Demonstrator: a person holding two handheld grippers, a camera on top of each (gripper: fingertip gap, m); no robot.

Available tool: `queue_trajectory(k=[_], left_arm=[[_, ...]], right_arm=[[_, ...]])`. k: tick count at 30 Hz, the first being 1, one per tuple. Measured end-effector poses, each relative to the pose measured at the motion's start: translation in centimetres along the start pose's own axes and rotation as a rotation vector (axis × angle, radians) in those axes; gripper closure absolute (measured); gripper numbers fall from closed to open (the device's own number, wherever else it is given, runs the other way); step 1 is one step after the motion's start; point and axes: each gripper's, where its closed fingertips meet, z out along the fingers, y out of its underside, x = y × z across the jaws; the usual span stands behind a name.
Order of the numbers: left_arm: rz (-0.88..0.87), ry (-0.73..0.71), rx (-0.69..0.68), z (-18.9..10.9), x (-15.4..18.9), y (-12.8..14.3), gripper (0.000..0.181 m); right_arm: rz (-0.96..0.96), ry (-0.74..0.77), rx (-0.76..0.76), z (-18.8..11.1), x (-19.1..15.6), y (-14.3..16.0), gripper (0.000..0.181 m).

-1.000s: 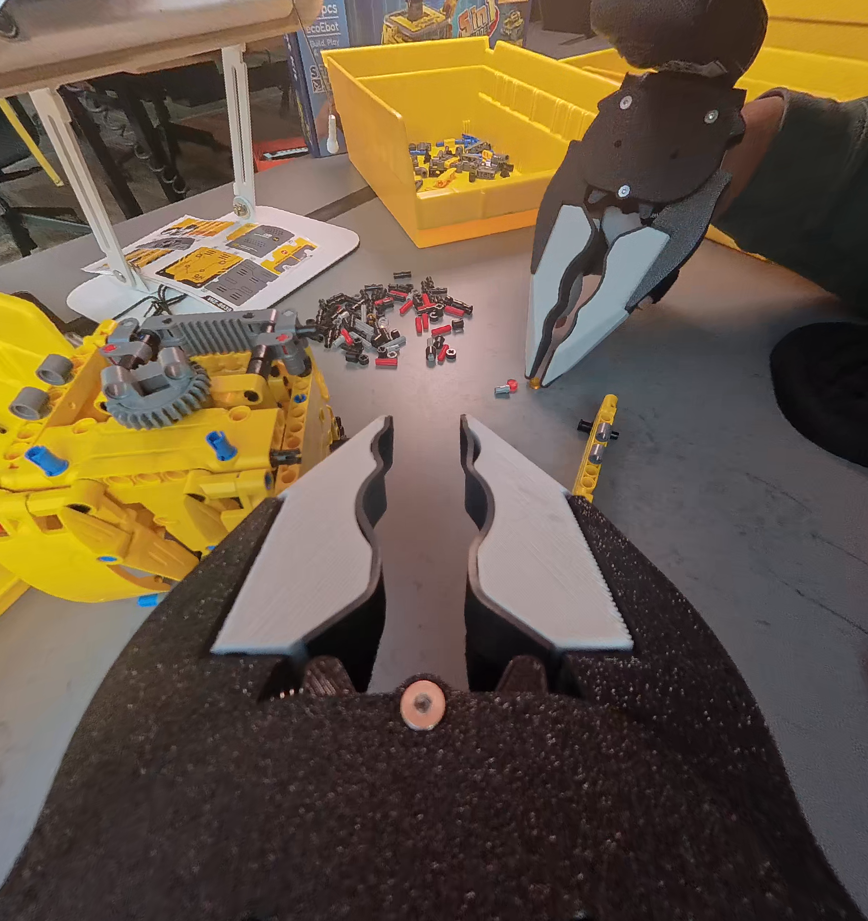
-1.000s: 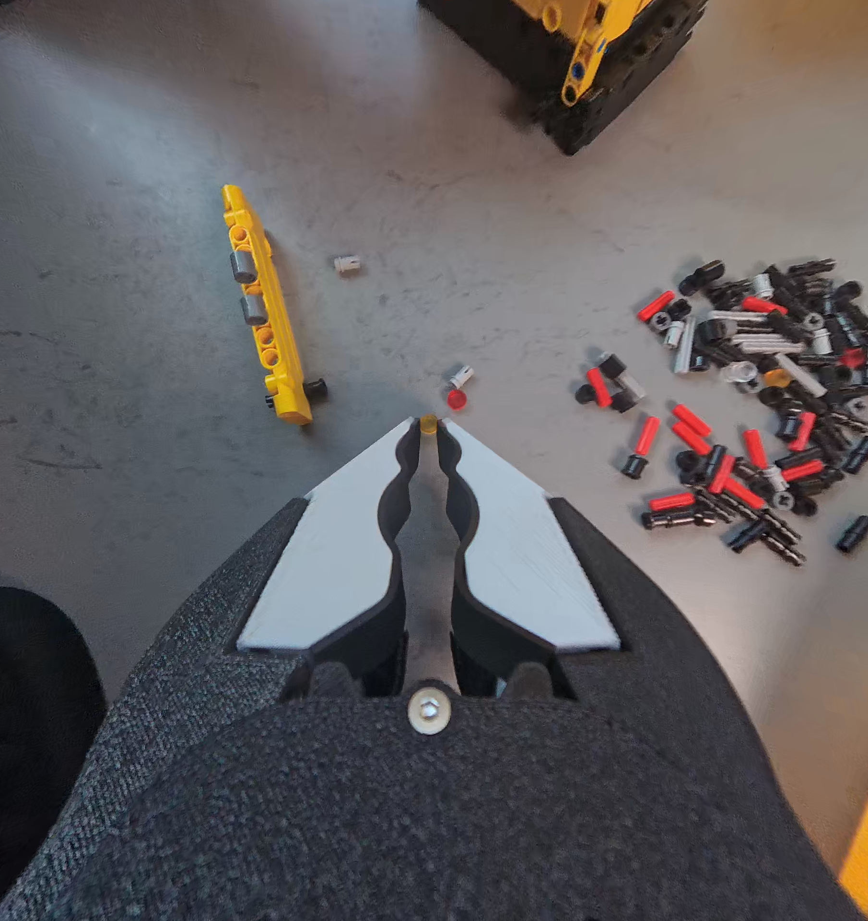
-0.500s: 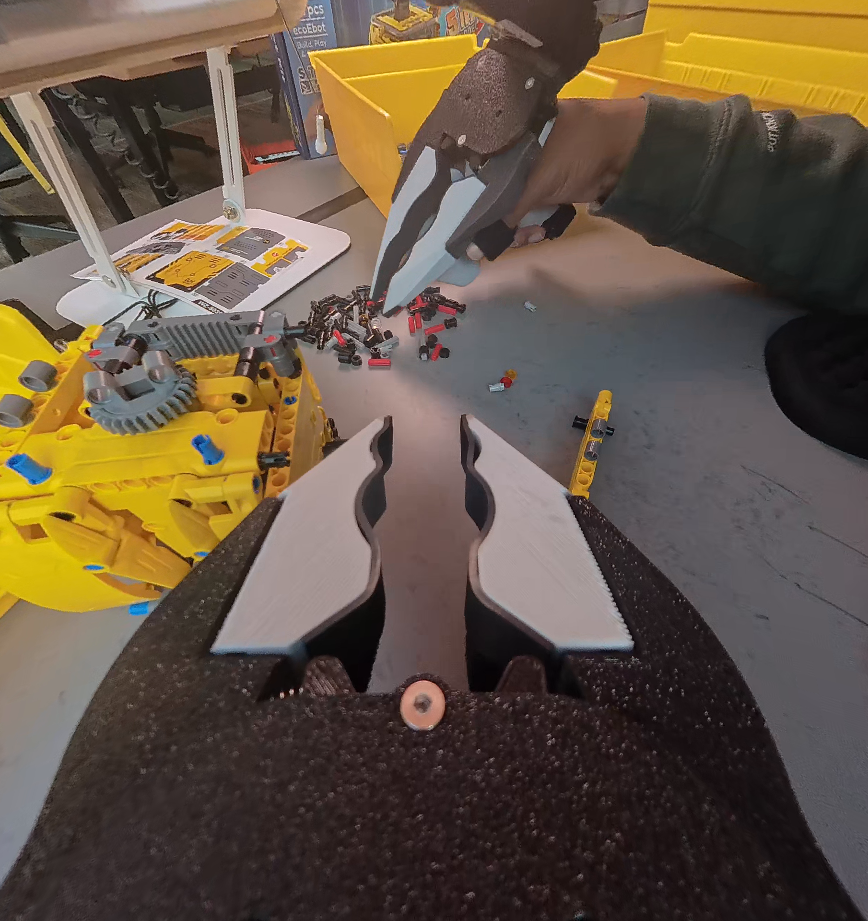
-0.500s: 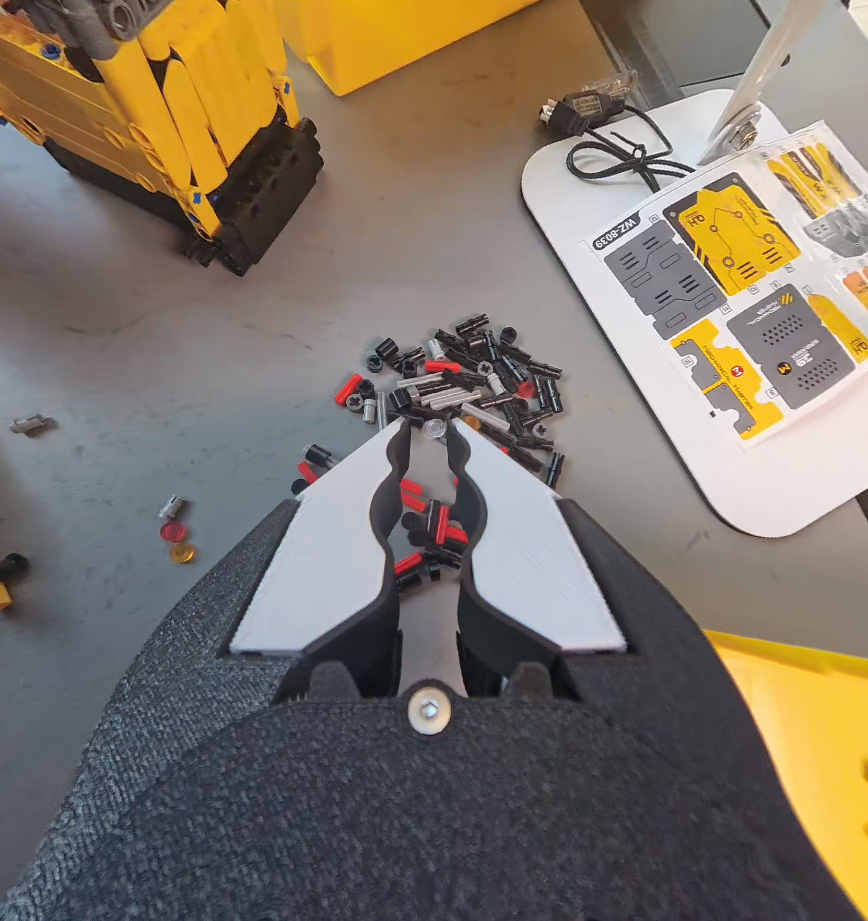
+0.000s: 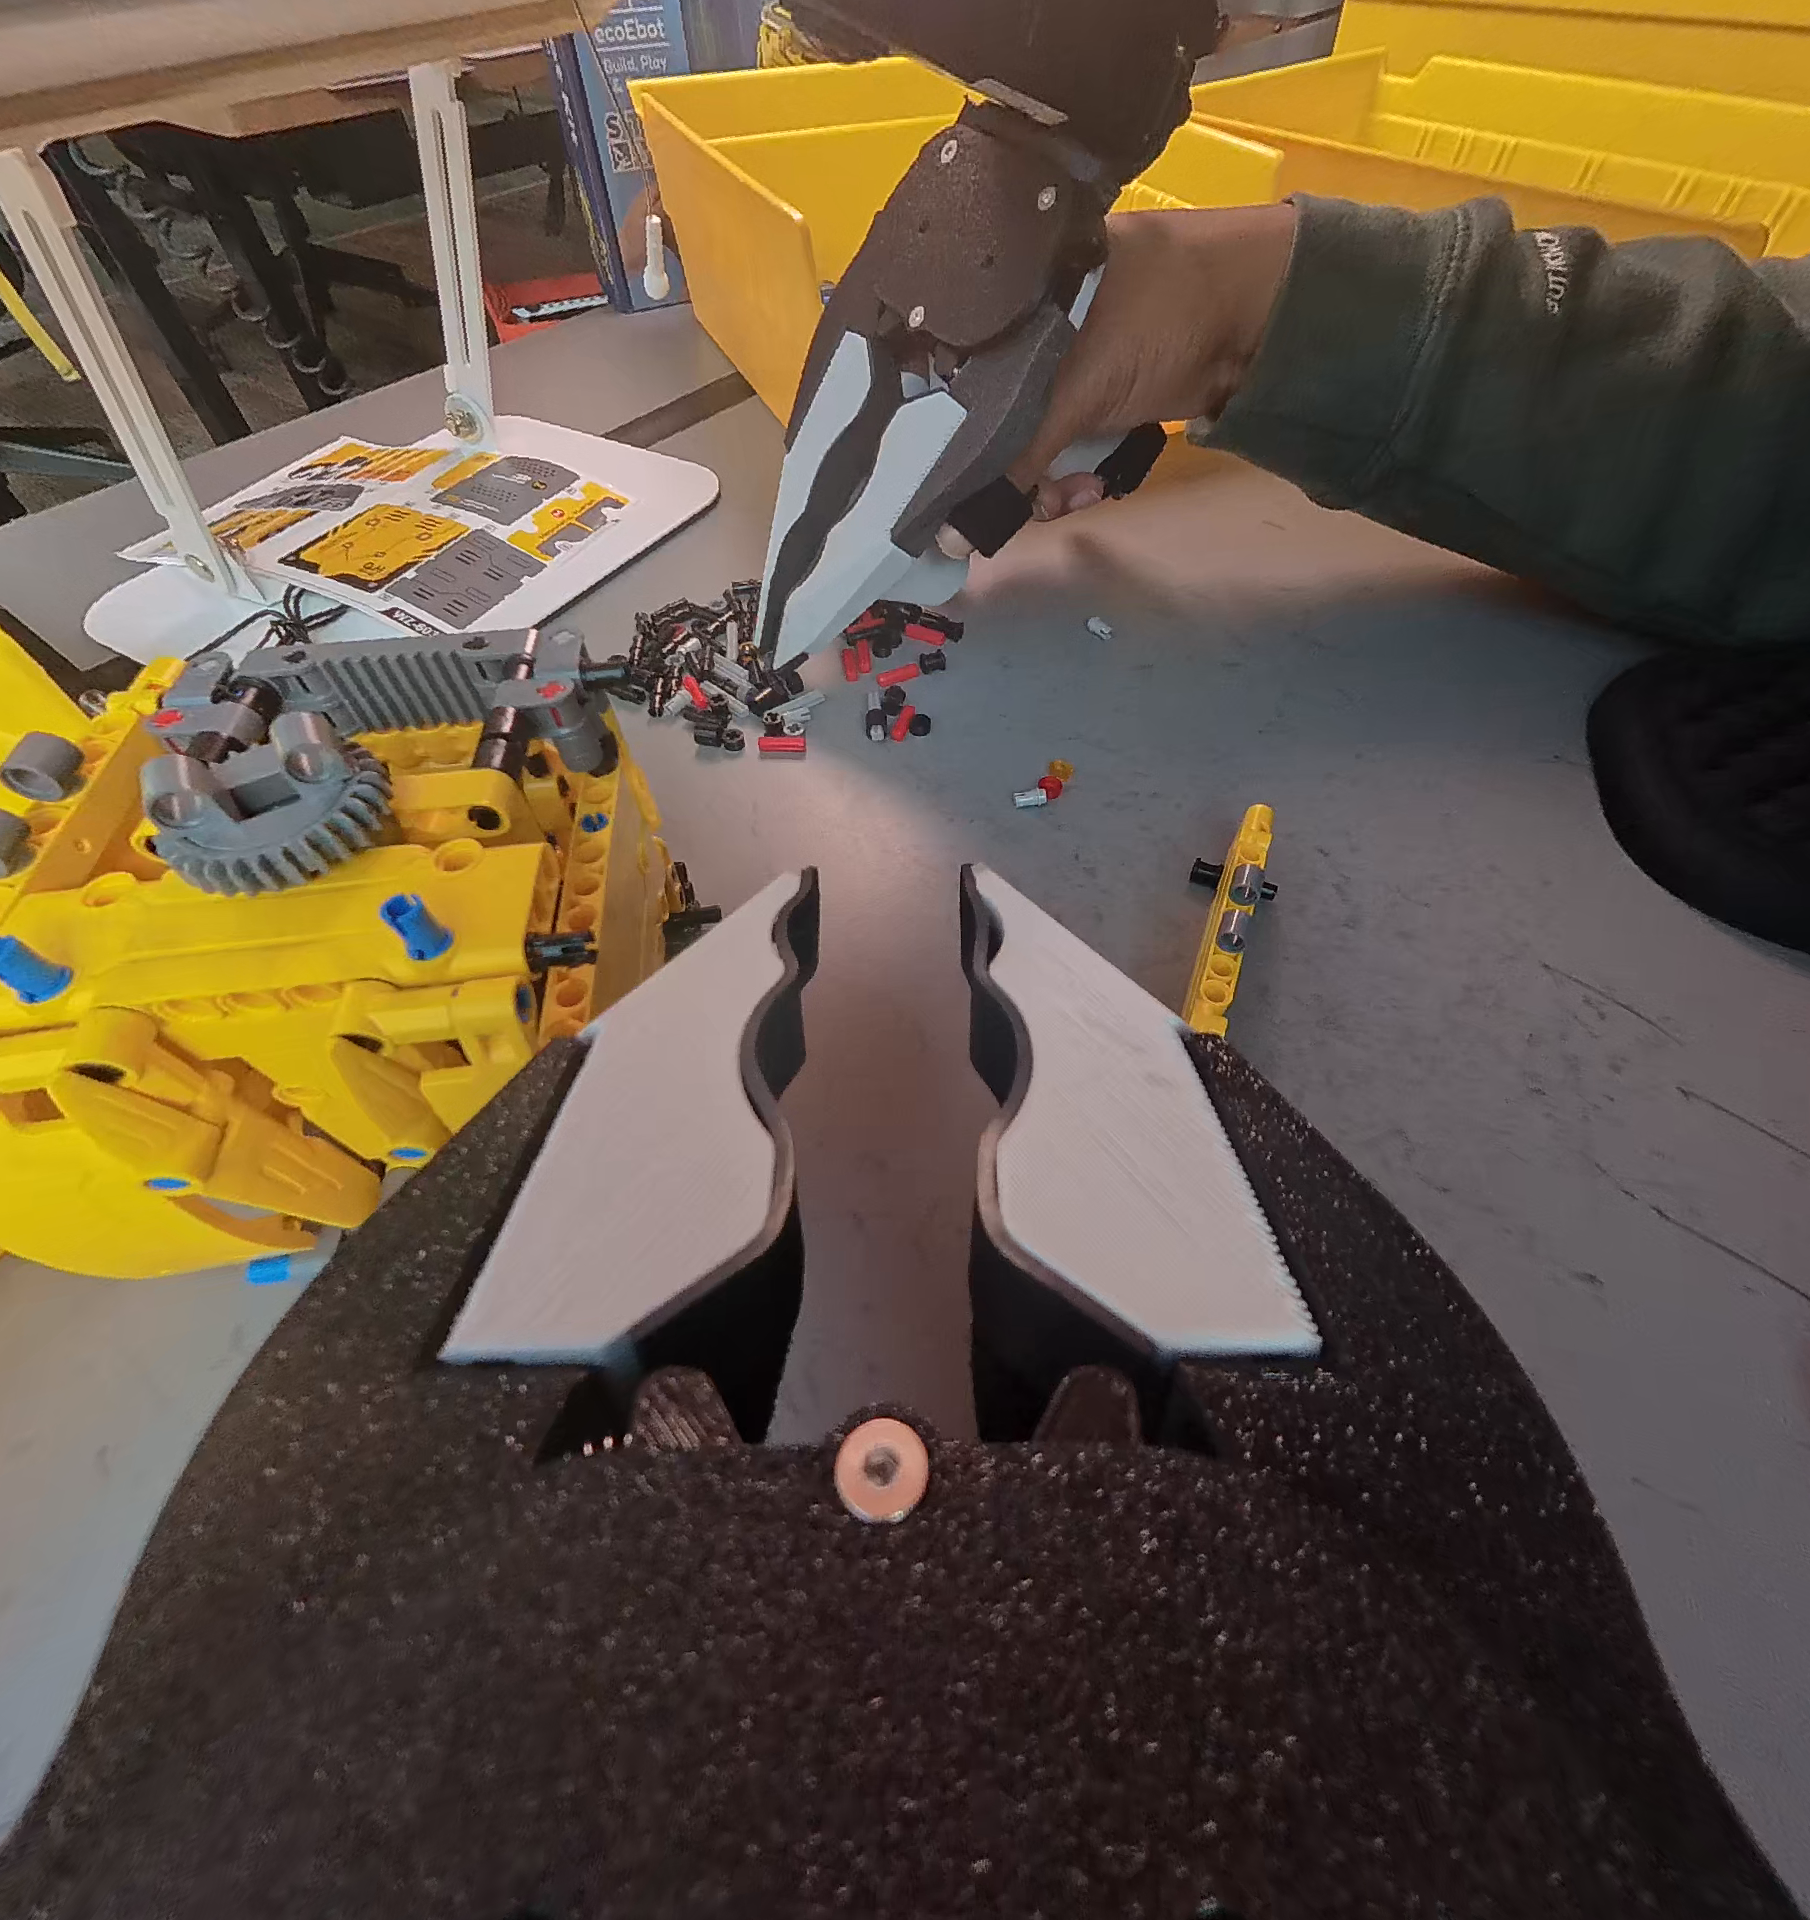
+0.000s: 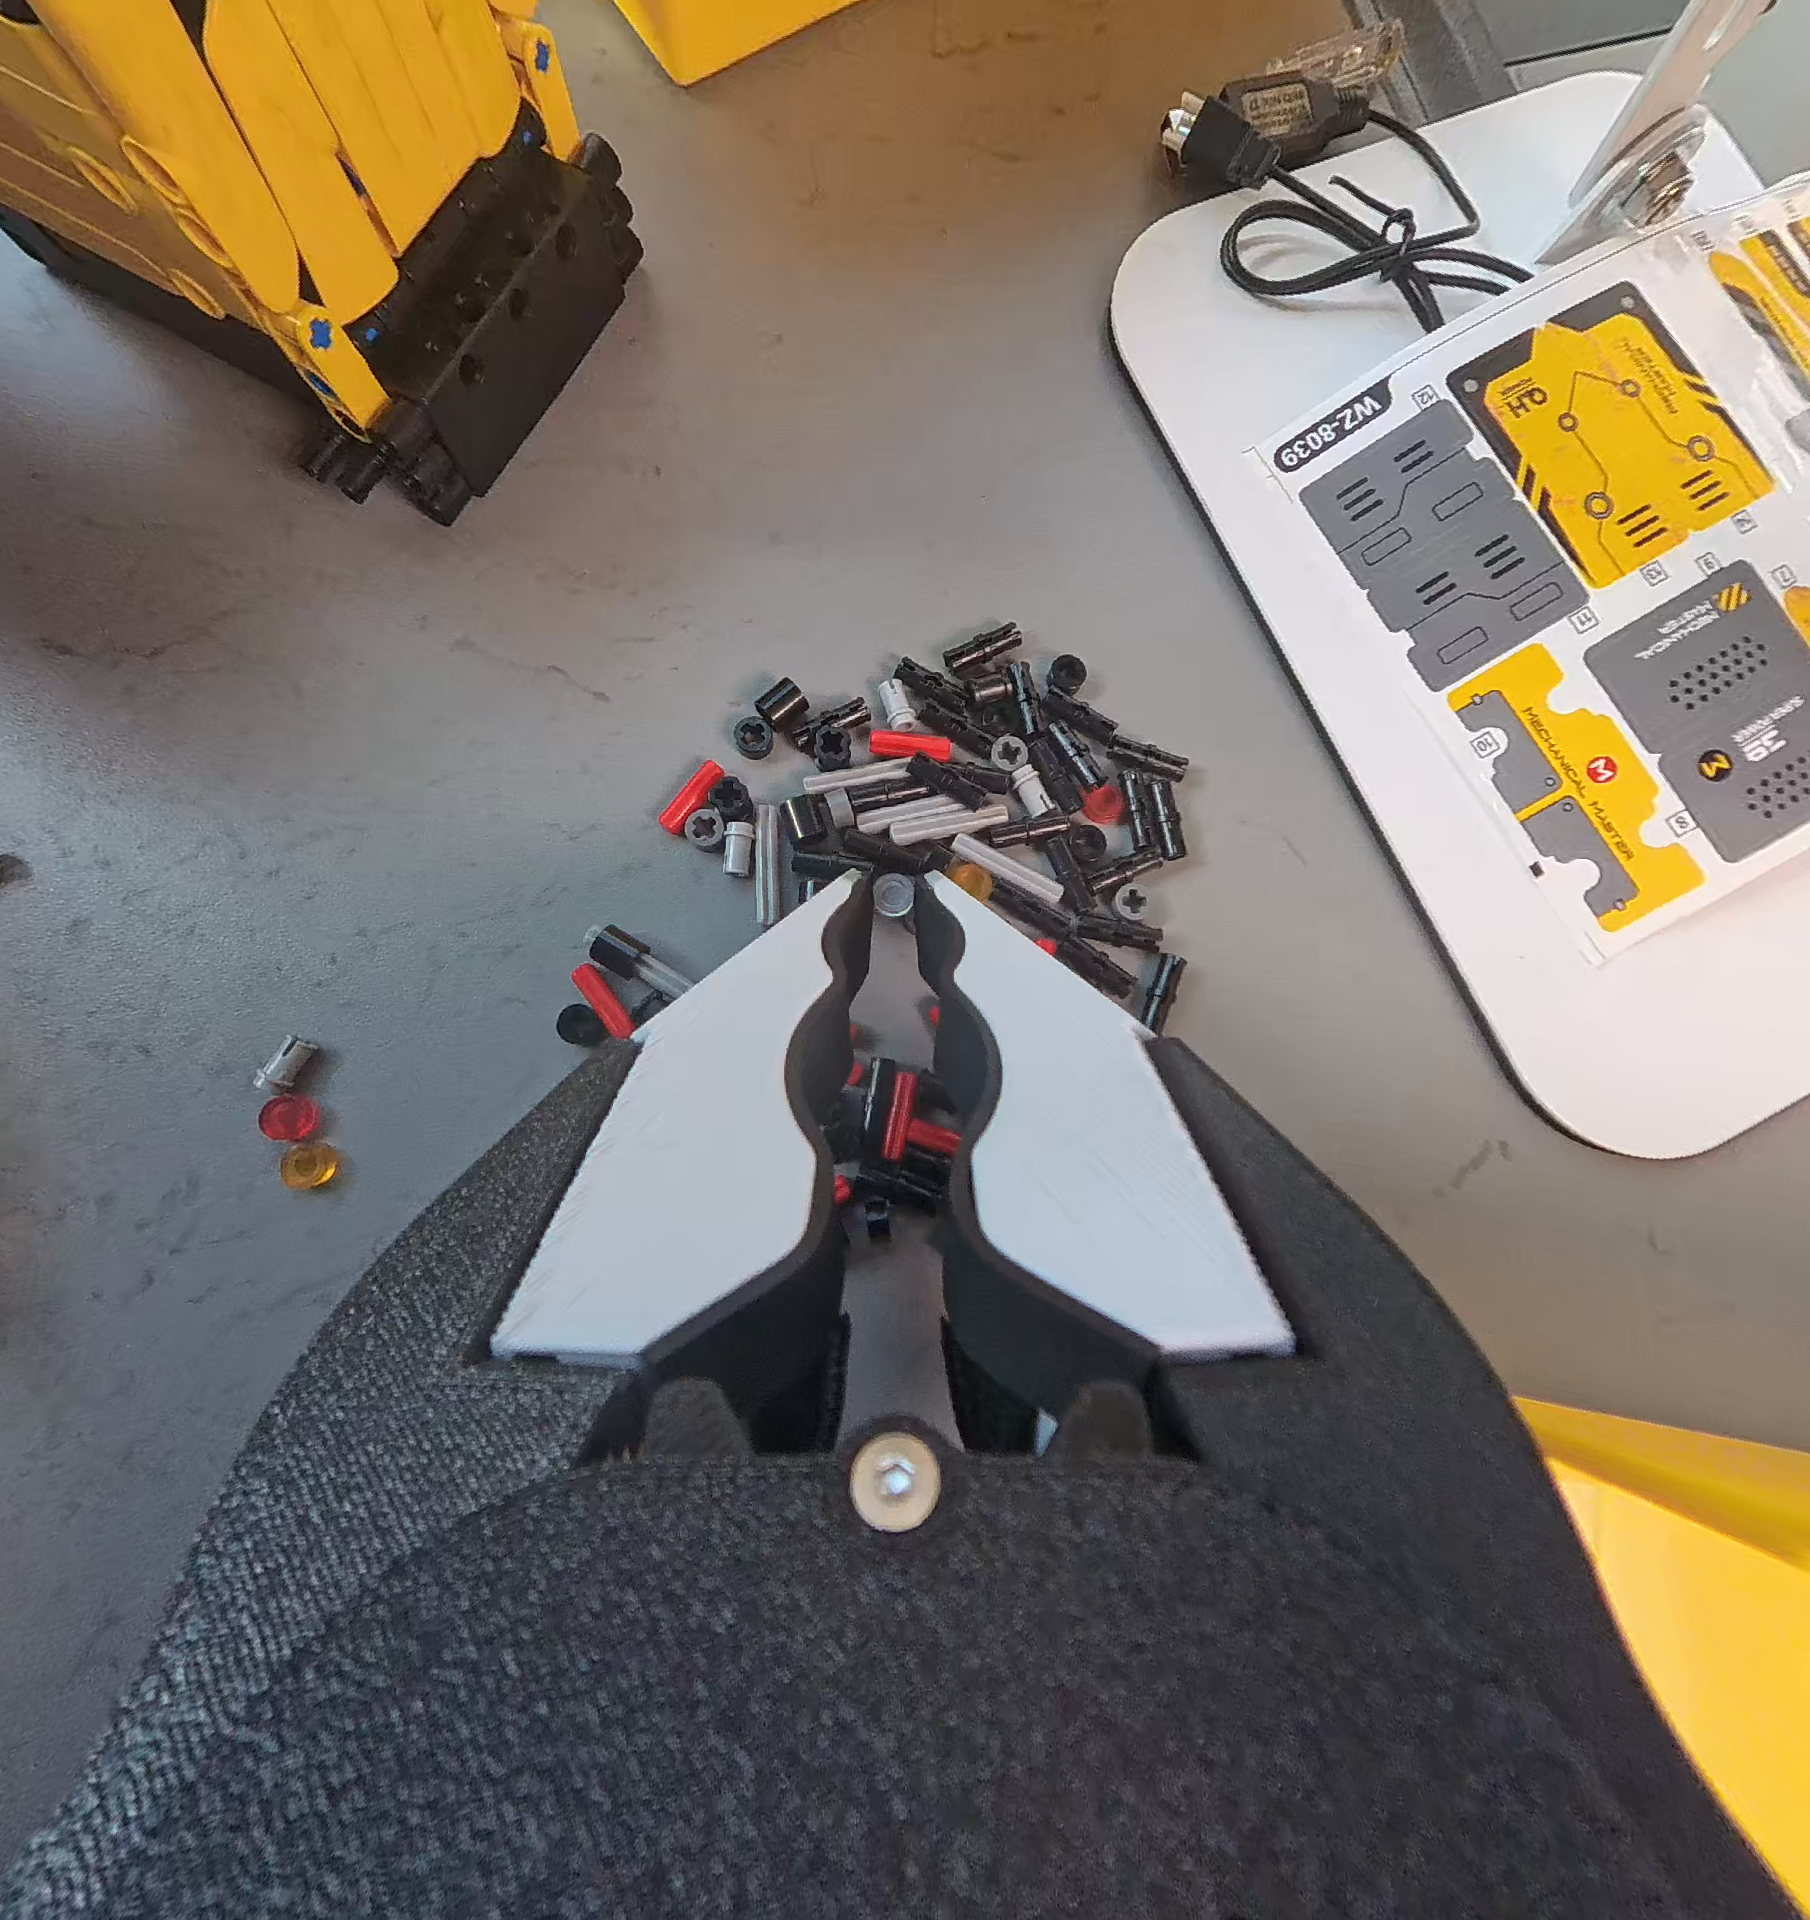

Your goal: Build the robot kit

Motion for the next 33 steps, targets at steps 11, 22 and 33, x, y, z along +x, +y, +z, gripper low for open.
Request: queue_trajectory(k=[11,22,33], left_arm=[[0.010,0.003,0.000,0.0,0.2,-0.1,0.155],[0.038,0.013,-0.039,0.6,0.5,0.7,0.155],[0.122,0.117,-0.114,1.2,2.8,1.9,0.161]], right_arm=[[-0.146,-0.173,0.095,-5.2,-9.4,0.7,0.174],[-0.148,-0.160,-0.009,-4.8,-11.2,4.7,0.172],[-0.180,-0.161,0.117,-4.6,-12.3,0.7,0.172]])
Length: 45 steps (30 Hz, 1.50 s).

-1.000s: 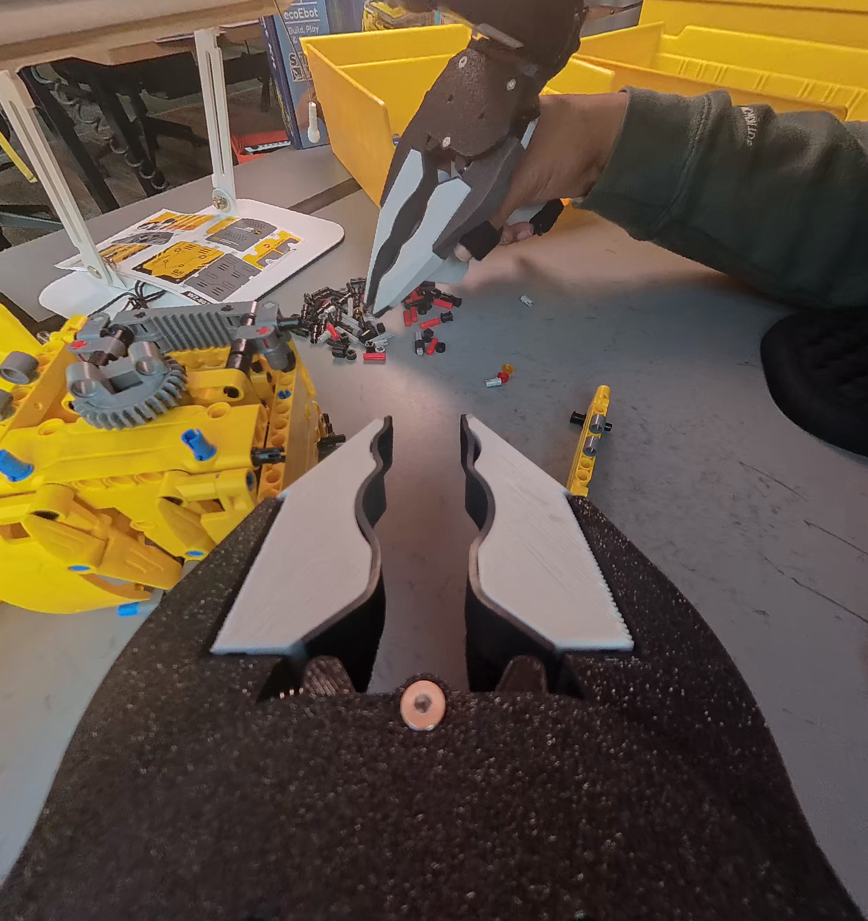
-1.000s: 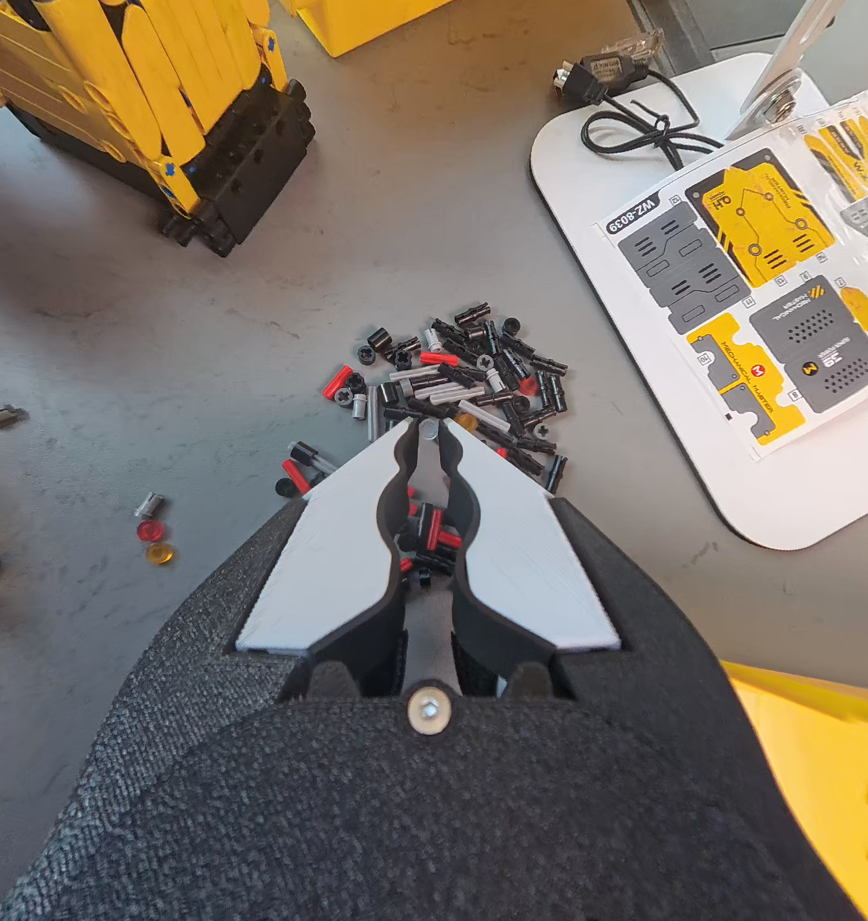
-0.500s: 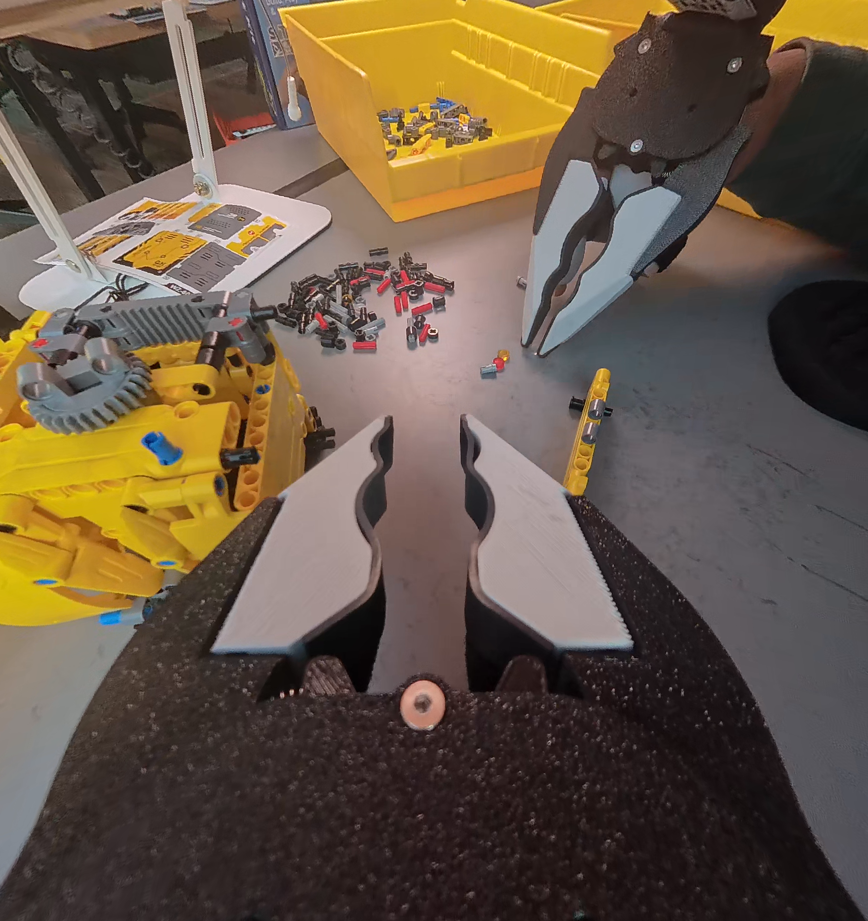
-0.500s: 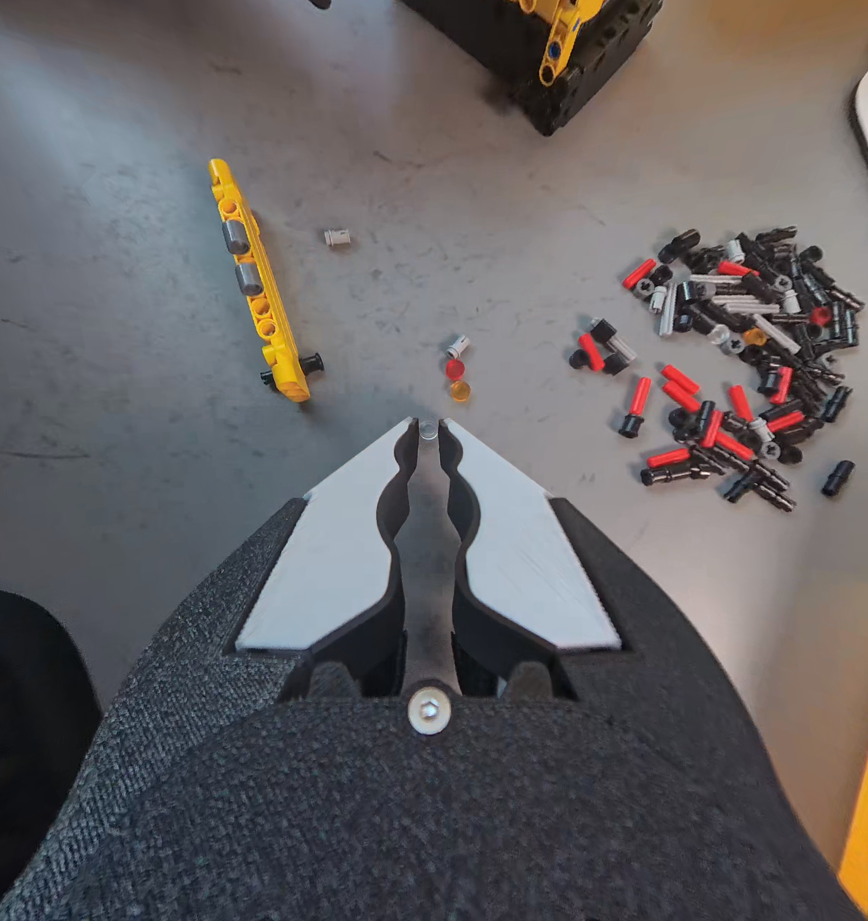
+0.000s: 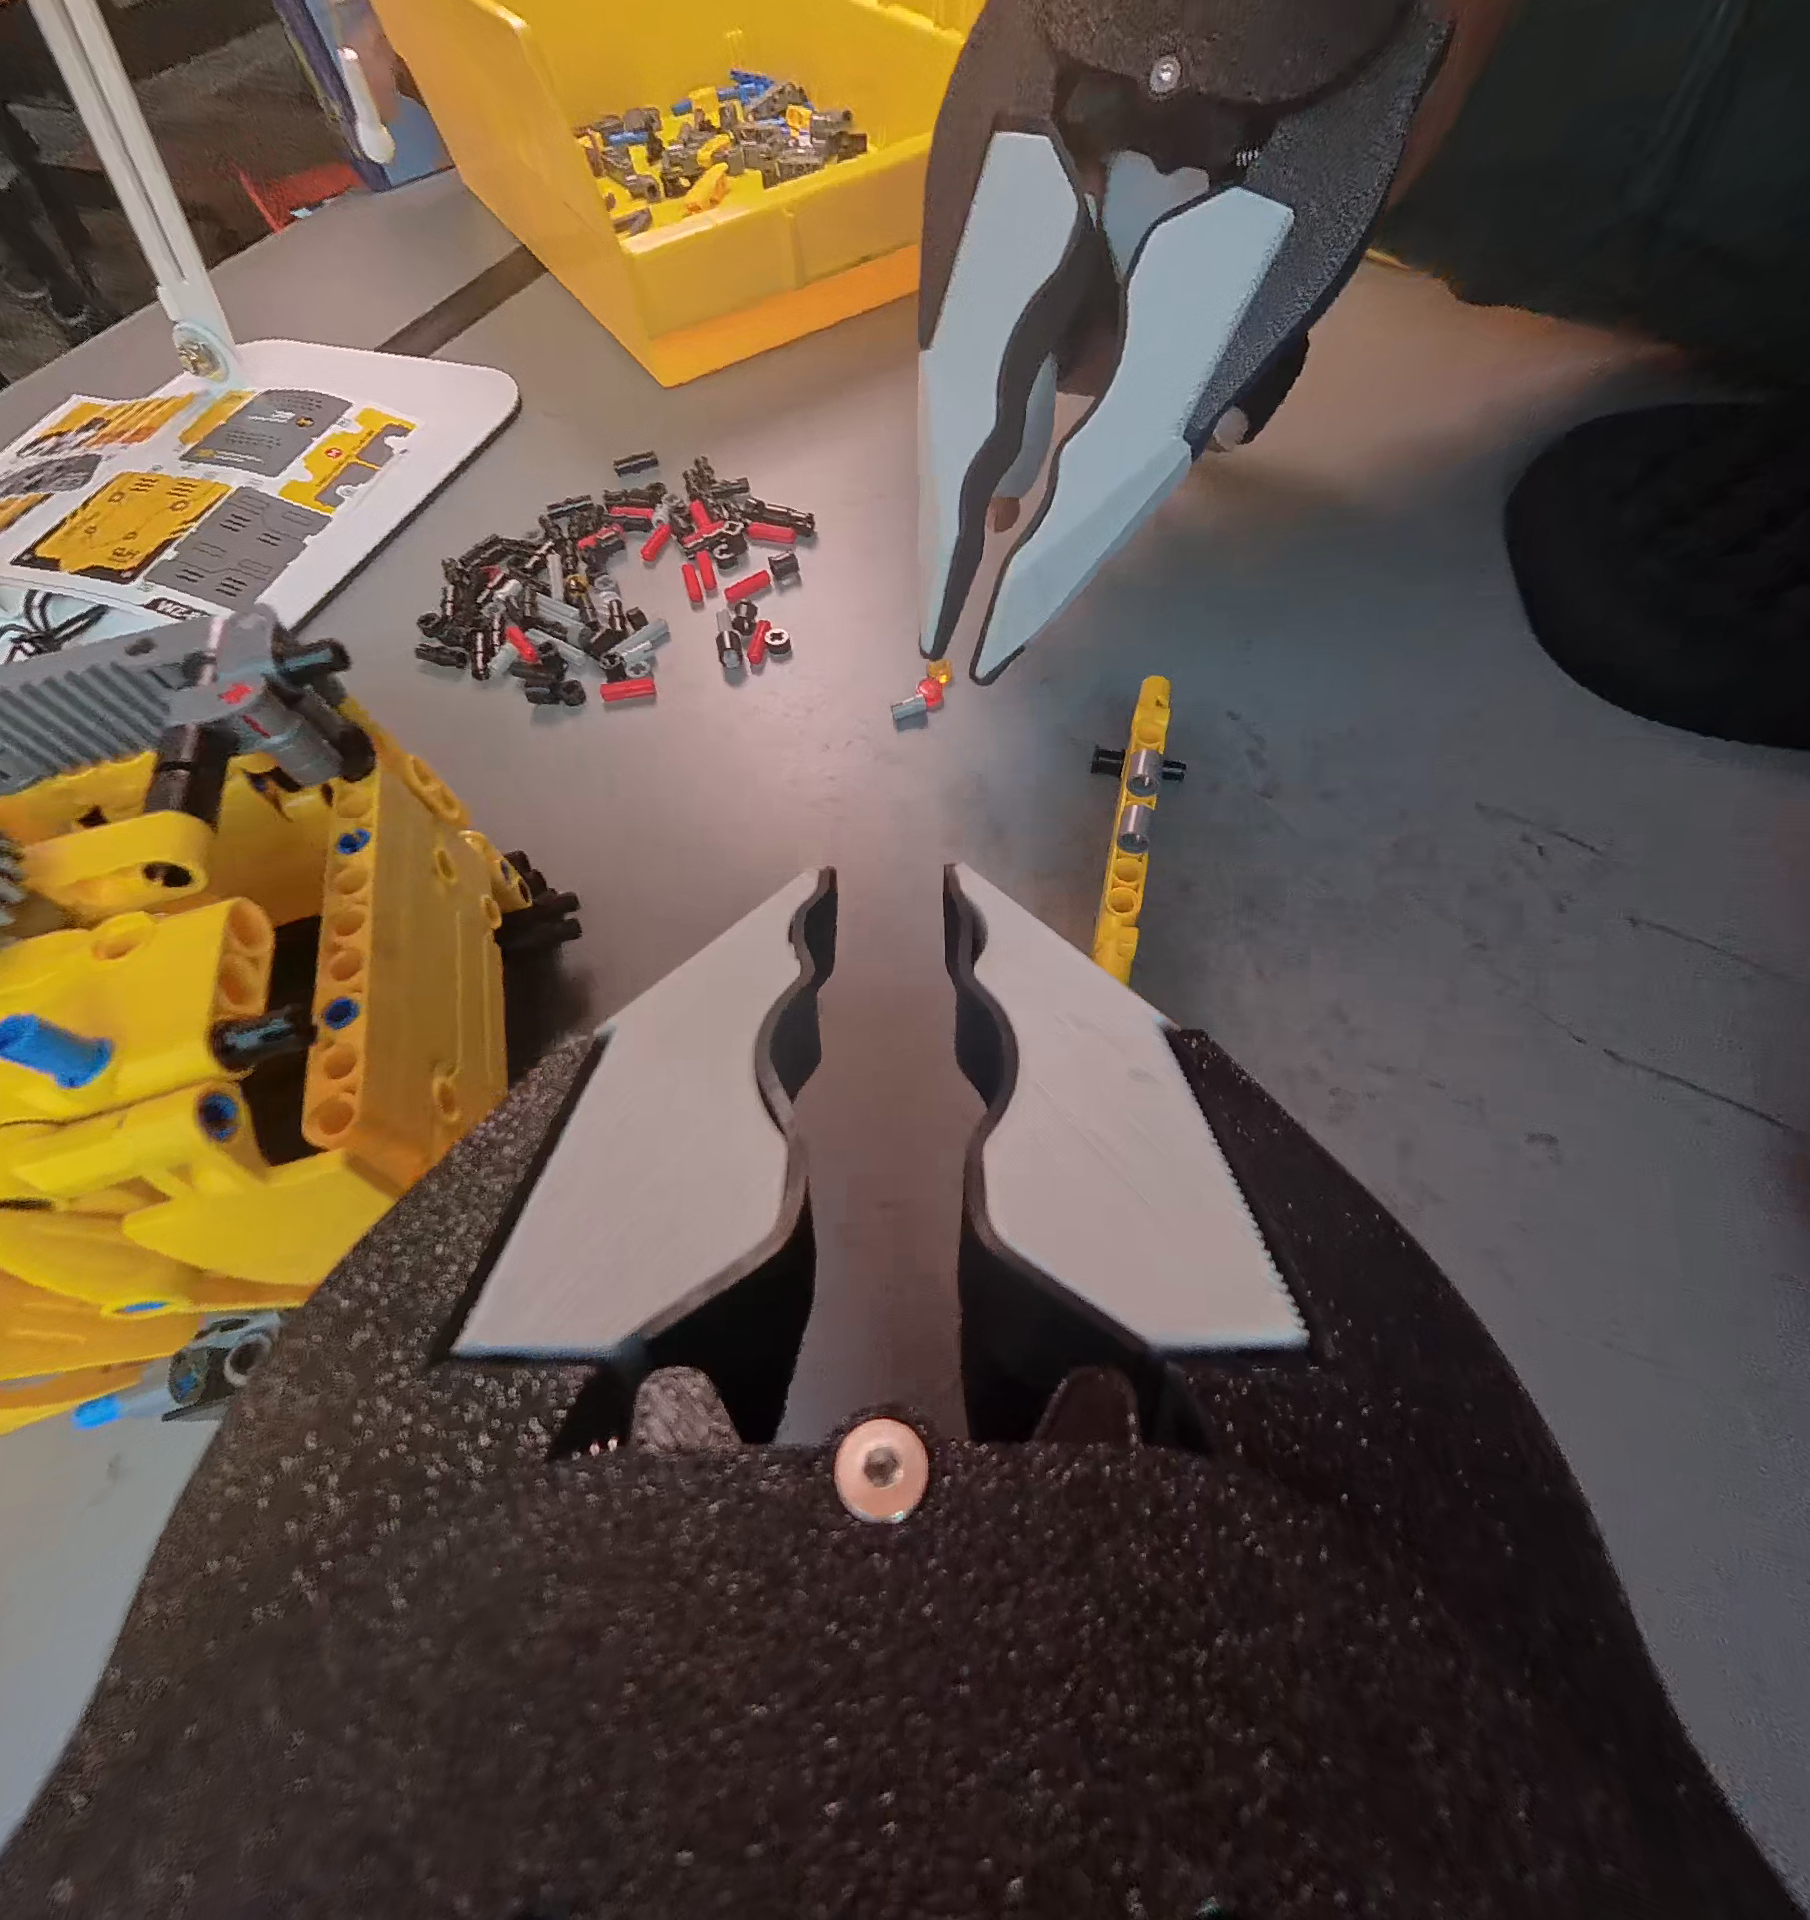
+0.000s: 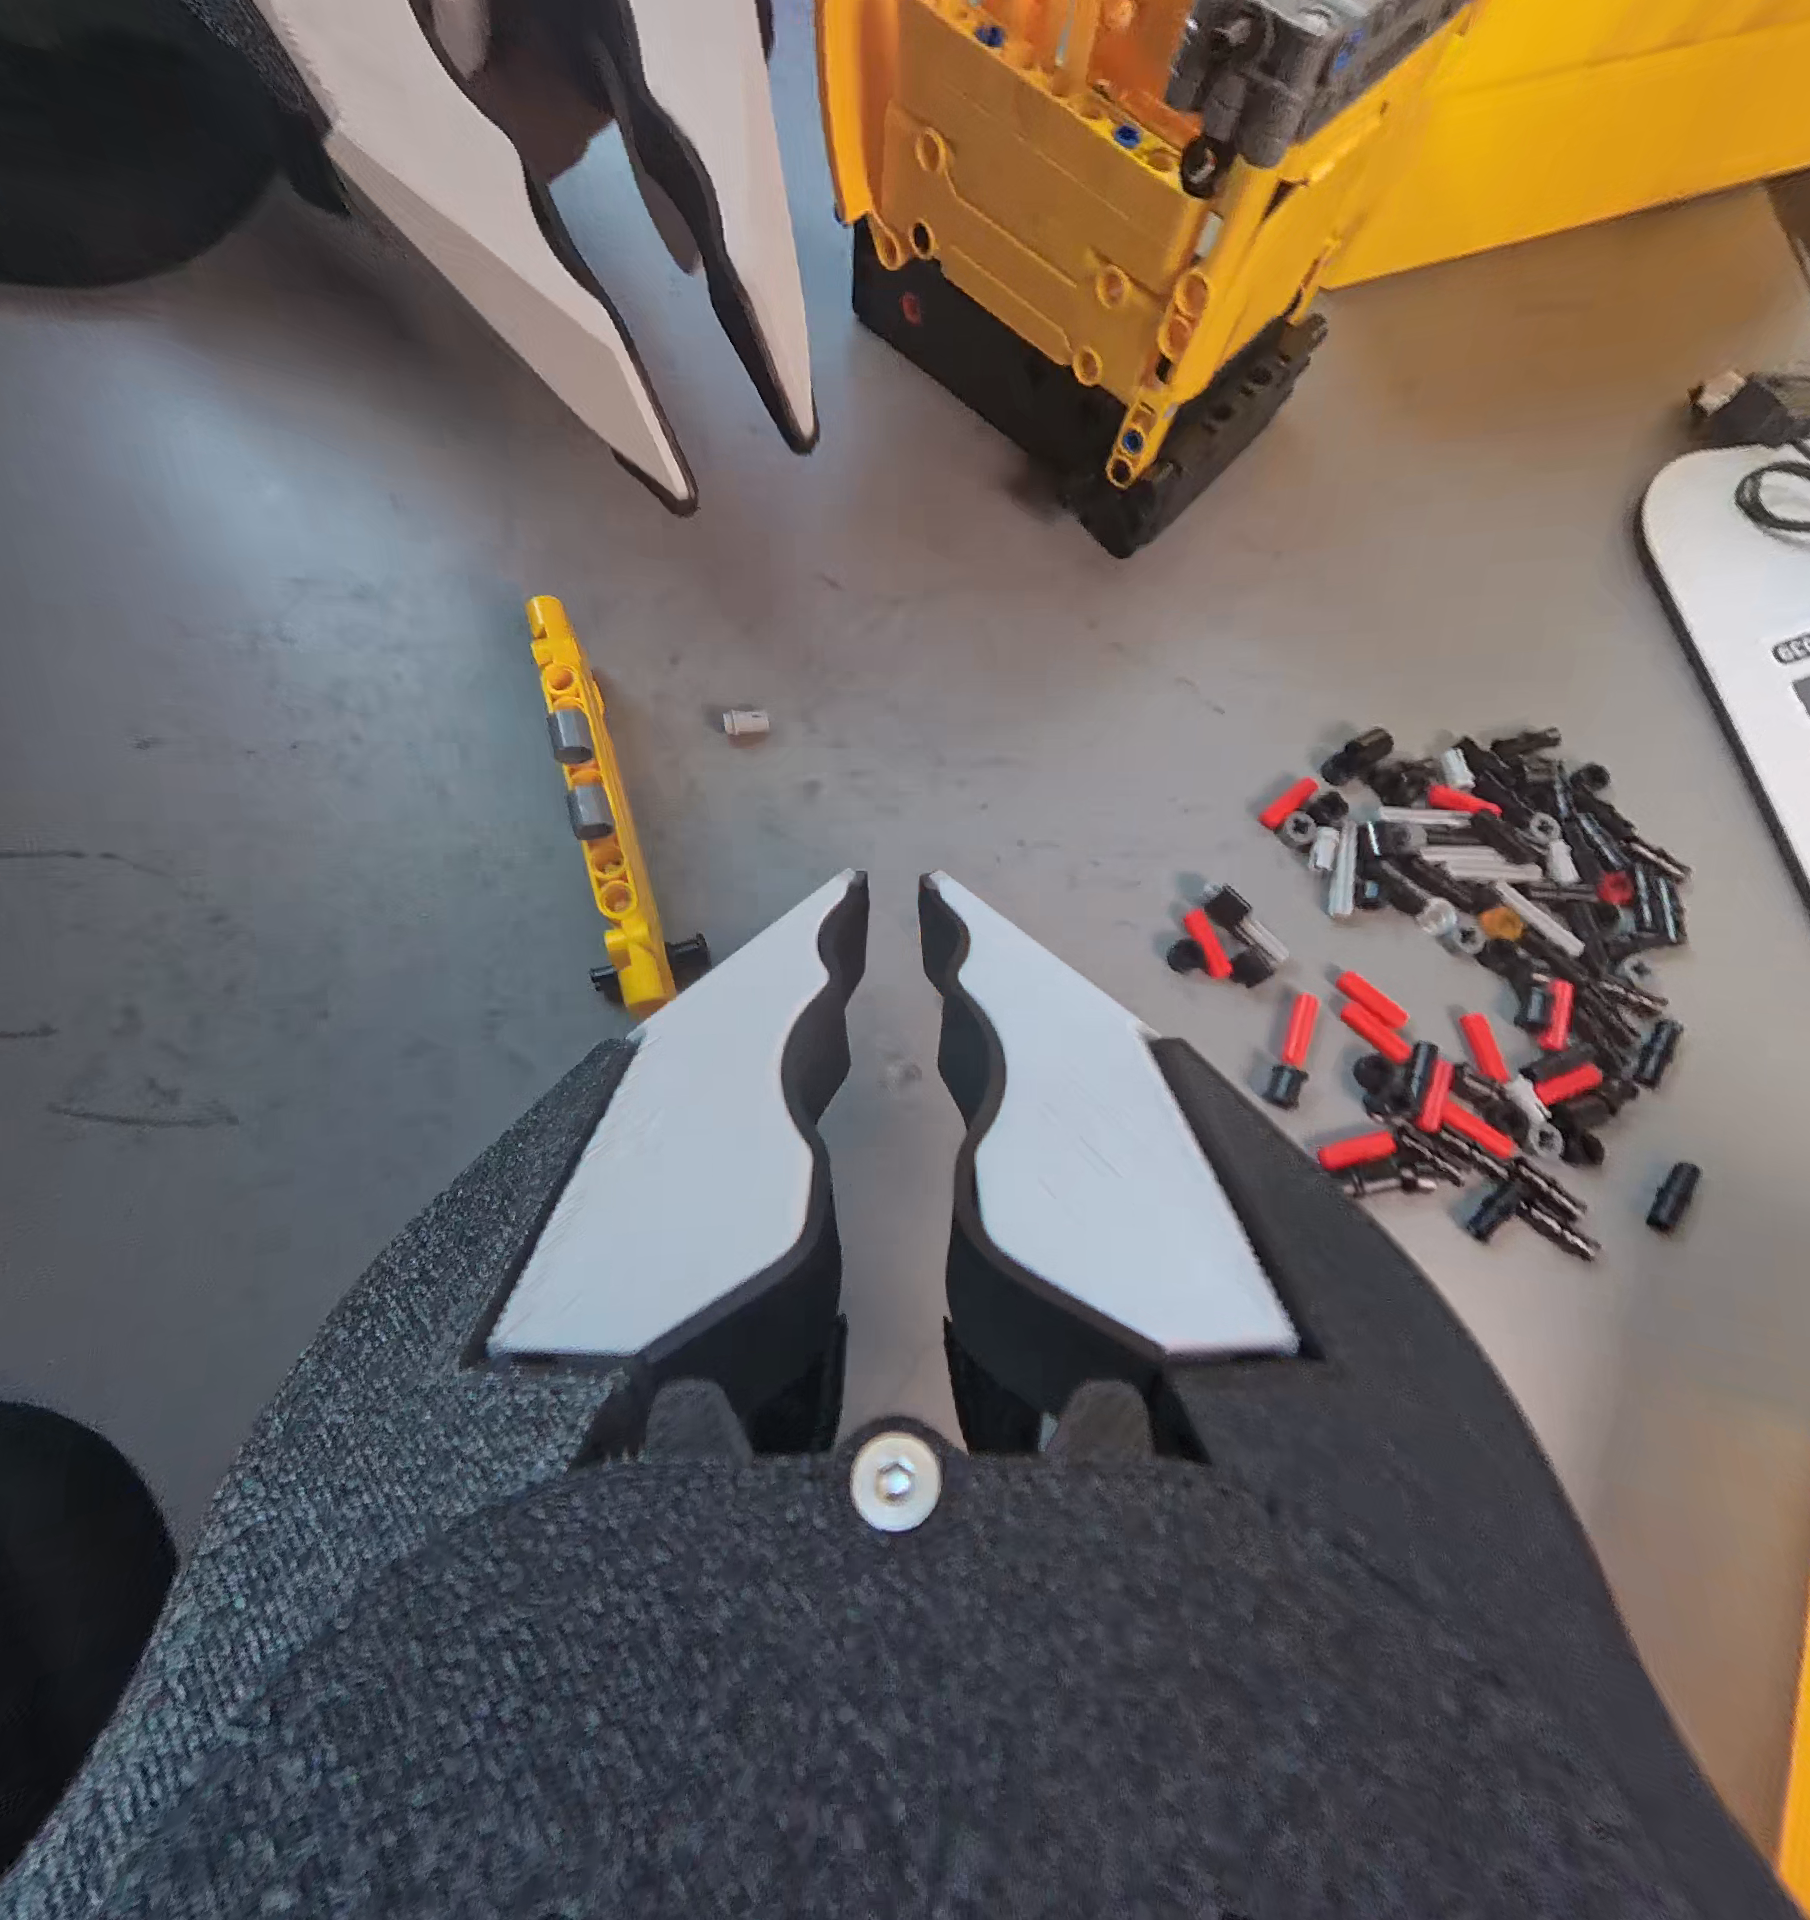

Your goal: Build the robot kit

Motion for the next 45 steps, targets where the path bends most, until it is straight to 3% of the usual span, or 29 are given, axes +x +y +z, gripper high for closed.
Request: queue_trajectory(k=[10,19,24,29,32,35,39,45], left_arm=[[0.089,0.027,-0.106,1.1,1.2,1.4,0.162],[0.061,0.032,-0.143,1.0,1.0,2.2,0.162],[-0.003,0.073,-0.110,0.7,1.4,1.6,0.162],[-0.344,0.300,0.148,-1.0,2.9,-3.2,0.163],[-0.403,0.321,0.184,-1.4,2.5,-3.6,0.163],[-0.402,0.342,0.169,-0.9,3.1,-3.5,0.162],[-0.378,0.348,0.104,0.4,4.0,-2.6,0.161],[-0.363,0.299,0.098,0.5,3.3,-2.4,0.160]], right_arm=[[-0.064,-0.160,-0.095,4.3,-3.0,-1.7,0.172],[-0.080,-0.196,-0.118,5.0,-3.5,-1.6,0.175],[-0.142,-0.161,0.019,3.5,-3.2,-3.4,0.176],[-0.207,0.012,0.274,-2.1,-1.8,-7.2,0.176],[-0.131,0.127,0.296,-5.5,0.3,-5.5,0.176],[-0.081,0.134,0.214,-6.5,0.0,-1.8,0.176],[-0.058,0.014,0.048,-4.7,-3.1,2.6,0.176],[-0.029,-0.040,-0.048,-2.0,-3.9,4.4,0.176]])
